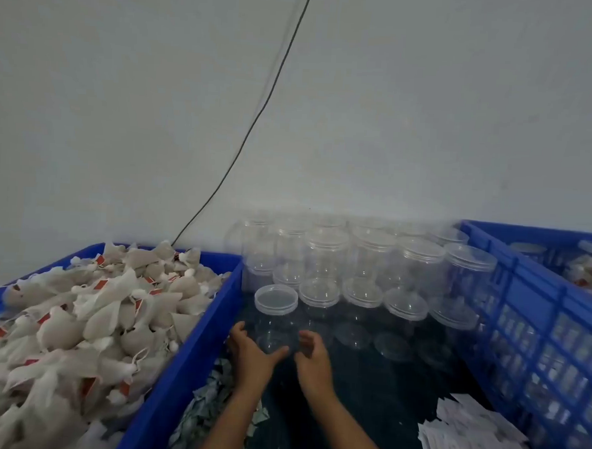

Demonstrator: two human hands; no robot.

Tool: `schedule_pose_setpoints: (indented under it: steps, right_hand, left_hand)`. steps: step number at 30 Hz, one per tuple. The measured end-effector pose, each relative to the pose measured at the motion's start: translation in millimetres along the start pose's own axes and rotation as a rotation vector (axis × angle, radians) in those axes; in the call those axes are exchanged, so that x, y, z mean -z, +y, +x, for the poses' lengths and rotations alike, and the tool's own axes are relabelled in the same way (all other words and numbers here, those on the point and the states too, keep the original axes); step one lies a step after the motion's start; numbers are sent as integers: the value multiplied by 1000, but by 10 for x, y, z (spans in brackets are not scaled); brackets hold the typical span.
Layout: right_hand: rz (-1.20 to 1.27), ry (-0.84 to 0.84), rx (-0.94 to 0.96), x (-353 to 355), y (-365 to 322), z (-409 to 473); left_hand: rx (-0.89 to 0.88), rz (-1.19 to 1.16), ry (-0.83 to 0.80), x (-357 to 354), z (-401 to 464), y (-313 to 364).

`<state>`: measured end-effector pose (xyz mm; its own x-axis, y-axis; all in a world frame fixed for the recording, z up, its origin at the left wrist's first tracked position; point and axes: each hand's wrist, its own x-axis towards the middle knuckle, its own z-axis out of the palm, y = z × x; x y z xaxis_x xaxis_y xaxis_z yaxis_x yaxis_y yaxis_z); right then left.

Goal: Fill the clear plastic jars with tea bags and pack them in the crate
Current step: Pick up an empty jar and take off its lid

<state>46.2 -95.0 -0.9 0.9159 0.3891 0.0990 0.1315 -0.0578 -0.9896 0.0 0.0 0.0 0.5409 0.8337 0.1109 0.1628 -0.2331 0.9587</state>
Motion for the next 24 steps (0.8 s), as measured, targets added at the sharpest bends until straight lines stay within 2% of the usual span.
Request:
schedule_pose_setpoints:
  steps: [10,14,20,24]
  right_hand:
    - [29,-88,-14,-201,157,196]
    - [95,-92,-14,-197,94,161]
    - [143,-112,79,40,-324,-146]
    - [210,-78,130,317,-451,-521]
  left_hand:
    - [-101,-64,-123,-239,408,-196]
    - [-84,-76,-84,-213,403,-179]
    - [-161,-123,-21,26,22,66]
    - [-245,-150,-45,165,-443,110]
